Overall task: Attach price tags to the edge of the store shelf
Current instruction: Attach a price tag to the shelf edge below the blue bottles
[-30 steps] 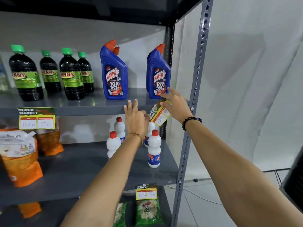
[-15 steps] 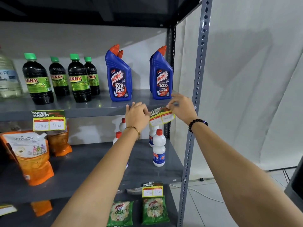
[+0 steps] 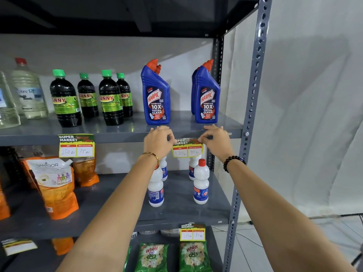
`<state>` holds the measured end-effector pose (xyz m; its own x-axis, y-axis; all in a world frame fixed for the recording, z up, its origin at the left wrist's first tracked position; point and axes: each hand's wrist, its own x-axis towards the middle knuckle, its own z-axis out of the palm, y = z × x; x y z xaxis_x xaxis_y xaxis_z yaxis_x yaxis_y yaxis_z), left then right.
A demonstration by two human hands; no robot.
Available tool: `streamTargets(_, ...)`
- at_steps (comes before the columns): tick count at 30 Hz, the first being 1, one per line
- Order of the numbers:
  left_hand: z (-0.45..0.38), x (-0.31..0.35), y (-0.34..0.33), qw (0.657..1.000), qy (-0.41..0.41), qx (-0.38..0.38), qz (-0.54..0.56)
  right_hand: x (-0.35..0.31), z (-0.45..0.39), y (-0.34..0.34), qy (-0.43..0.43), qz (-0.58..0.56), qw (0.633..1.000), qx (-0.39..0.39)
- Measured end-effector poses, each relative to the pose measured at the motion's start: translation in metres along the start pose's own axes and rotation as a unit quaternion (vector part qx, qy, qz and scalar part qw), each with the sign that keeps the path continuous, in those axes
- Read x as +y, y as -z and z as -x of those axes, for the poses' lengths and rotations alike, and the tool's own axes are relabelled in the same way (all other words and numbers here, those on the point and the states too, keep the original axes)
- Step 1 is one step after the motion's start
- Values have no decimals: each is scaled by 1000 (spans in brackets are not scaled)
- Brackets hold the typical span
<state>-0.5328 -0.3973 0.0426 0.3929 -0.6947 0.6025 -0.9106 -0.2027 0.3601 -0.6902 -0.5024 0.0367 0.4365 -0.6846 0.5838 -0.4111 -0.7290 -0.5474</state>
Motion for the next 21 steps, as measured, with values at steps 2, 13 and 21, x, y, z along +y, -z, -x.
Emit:
streamTargets(2, -2, -1, -1, 1000, 0, 12, -1, -1, 1, 0, -1, -3, 1000, 7)
streamTargets(13, -10, 4, 3, 999, -4, 25, -36, -8, -6, -2, 0, 19, 999, 49)
streamTargets(21, -14, 9, 0, 997, 13, 34, -63, -9, -11, -9, -23, 68, 995, 71)
